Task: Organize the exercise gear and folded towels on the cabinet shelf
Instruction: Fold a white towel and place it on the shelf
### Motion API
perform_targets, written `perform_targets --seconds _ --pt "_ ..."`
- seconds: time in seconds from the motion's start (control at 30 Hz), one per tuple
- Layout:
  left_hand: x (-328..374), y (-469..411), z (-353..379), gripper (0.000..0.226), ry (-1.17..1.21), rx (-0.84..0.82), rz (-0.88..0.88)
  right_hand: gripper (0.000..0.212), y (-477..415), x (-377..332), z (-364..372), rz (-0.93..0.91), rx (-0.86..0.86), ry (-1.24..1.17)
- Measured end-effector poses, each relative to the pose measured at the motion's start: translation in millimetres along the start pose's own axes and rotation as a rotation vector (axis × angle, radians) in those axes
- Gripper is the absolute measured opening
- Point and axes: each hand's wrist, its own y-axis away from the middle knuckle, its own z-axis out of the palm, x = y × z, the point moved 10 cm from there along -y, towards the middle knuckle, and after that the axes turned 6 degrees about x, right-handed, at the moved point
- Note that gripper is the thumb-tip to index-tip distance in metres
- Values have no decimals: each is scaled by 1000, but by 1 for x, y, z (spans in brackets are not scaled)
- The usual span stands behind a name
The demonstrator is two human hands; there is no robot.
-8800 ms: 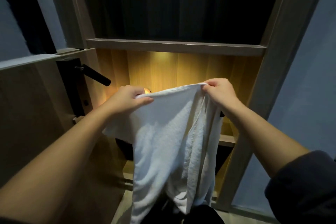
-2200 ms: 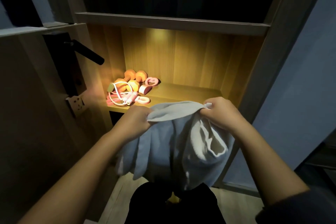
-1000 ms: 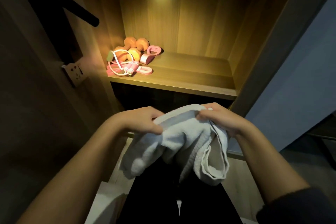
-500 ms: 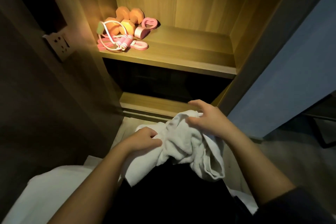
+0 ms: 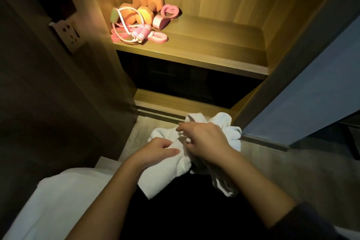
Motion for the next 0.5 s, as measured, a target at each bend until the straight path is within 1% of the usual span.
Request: perform_targets --seconds 0.1,0.17,0.2,0.27,0.33,0.4,0.43,0.5 --pt "-3 8 2 21 97 -29 -17 40 -13 1 30 -39 -155 82" --pt "-4 11 0 15 116 -17 -36 35 -19 -7 45 -81 -245 78" --pt "-6 12 -1 17 127 -6 -53 33 -22 -8 50 -88 -271 69" --pt "-16 16 -7 22 199 29 -120 25 -26 -5 54 -80 -276 30" --pt "-30 24 -16 20 309 69 -190 13 -26 4 54 -49 -258 -40" --pt "-41 33 -23 17 389 103 -210 4 -23 15 52 -7 -227 -101" --pt "-48 38 -26 18 445 126 -228 6 -22 21 50 16 -203 -127" --pt "-63 47 -30 19 641 203 -263 13 -18 30 43 61 -147 -174"
